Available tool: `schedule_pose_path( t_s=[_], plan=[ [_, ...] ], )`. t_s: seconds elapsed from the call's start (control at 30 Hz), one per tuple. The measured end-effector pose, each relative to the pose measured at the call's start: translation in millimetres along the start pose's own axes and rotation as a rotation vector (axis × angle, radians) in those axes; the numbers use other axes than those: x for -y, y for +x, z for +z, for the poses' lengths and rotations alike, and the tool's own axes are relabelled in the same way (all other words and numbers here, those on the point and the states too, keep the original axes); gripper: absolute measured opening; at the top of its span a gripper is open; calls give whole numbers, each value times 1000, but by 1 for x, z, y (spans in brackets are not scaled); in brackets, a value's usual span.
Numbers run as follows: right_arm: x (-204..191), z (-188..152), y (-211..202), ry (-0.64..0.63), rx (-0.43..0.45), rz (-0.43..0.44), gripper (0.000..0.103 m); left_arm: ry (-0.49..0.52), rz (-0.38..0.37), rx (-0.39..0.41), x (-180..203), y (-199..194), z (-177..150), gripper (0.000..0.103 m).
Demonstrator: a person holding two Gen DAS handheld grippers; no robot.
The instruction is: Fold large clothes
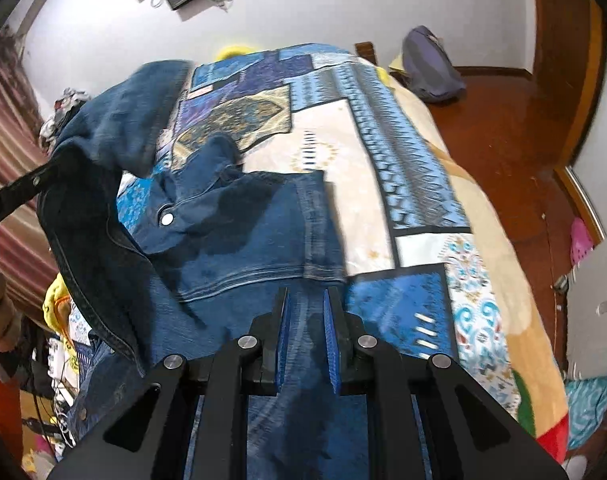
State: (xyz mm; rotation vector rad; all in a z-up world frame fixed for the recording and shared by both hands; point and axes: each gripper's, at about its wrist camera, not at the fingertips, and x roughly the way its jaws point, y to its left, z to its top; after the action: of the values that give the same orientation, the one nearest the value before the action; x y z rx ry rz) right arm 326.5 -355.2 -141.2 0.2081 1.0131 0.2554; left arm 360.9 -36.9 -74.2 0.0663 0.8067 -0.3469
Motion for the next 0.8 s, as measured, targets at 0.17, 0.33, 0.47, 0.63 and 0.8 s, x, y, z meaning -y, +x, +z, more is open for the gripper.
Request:
schedule_pose_path(
  t_s=[0.17, 0.33, 0.47, 0.63, 0.8],
  plan=[
    [-18, -15, 34, -88, -93, -72, 12, -95, 60, -74, -63, -2, -65, 9],
    [-27, -35, 50, -176, -132, -167, 12, -246, 19, -213, -113, 12, -143, 12],
    [-37, -39, 49, -226, -138, -234, 14, -340, -48, -285, -126, 26, -195, 30],
    [-40, -41, 48, -232, -141, -267, 14, -403, 26, -241, -136, 13, -213, 68],
    [-38, -44, 45, -236, -143, -270, 15, -440, -13, -248, -147, 1, -208, 72]
  ],
)
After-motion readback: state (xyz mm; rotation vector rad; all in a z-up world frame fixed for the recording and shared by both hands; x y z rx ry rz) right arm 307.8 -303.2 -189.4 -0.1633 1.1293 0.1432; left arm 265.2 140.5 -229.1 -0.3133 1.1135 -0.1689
